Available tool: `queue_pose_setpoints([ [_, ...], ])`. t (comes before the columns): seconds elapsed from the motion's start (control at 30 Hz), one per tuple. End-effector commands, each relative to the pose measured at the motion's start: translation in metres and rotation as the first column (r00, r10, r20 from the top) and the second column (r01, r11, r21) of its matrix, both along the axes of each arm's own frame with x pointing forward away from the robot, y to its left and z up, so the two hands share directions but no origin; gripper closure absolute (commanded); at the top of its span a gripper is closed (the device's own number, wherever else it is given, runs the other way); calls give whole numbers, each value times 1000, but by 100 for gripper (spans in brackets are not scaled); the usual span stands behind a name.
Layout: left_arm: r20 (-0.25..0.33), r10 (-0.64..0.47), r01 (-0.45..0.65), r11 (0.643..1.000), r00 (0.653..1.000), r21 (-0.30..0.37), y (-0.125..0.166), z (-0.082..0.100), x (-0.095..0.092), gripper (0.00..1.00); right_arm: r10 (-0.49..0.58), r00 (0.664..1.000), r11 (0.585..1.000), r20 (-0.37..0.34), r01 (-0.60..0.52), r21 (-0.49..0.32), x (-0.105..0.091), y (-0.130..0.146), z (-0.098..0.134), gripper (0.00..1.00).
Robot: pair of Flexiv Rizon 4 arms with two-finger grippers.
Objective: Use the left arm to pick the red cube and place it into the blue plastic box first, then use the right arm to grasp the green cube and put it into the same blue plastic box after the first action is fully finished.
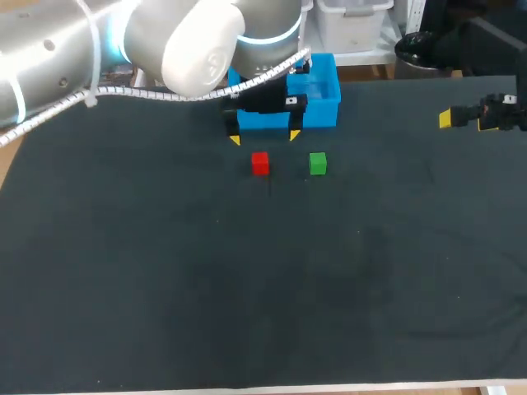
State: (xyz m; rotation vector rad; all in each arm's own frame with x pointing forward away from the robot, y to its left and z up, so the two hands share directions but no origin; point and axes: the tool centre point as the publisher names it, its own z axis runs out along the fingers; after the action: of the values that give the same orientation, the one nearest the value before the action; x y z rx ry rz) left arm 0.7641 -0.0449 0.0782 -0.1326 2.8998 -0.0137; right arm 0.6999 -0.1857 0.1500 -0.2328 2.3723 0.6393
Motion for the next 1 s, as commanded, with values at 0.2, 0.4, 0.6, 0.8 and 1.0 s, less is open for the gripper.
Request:
queue_pose_setpoints([
  [0.2,-8,24,-24,999,1000,-32,11,-26,2,0,-1,1000,1000,0,1,-1,0,0,0,0],
  [0.4,-20,20,-20,999,1000,-30,15,-42,-1,0,-1,1000,1000,0,1,-1,0,0,0,0],
  [0.6,-29,18,-18,1000,999,-17,18,-58,4,0,-1,1000,1000,0,1,-1,0,0,0,0],
  [0.8,-37,22,-22,1000,999,-6,20,-68,8,0,-1,1000,1000,0,1,-1,0,0,0,0],
  [1.0,-41,12,-12,1000,999,-5,16,-76,12,0,-1,1000,1000,0,1,-1,0,0,0,0],
])
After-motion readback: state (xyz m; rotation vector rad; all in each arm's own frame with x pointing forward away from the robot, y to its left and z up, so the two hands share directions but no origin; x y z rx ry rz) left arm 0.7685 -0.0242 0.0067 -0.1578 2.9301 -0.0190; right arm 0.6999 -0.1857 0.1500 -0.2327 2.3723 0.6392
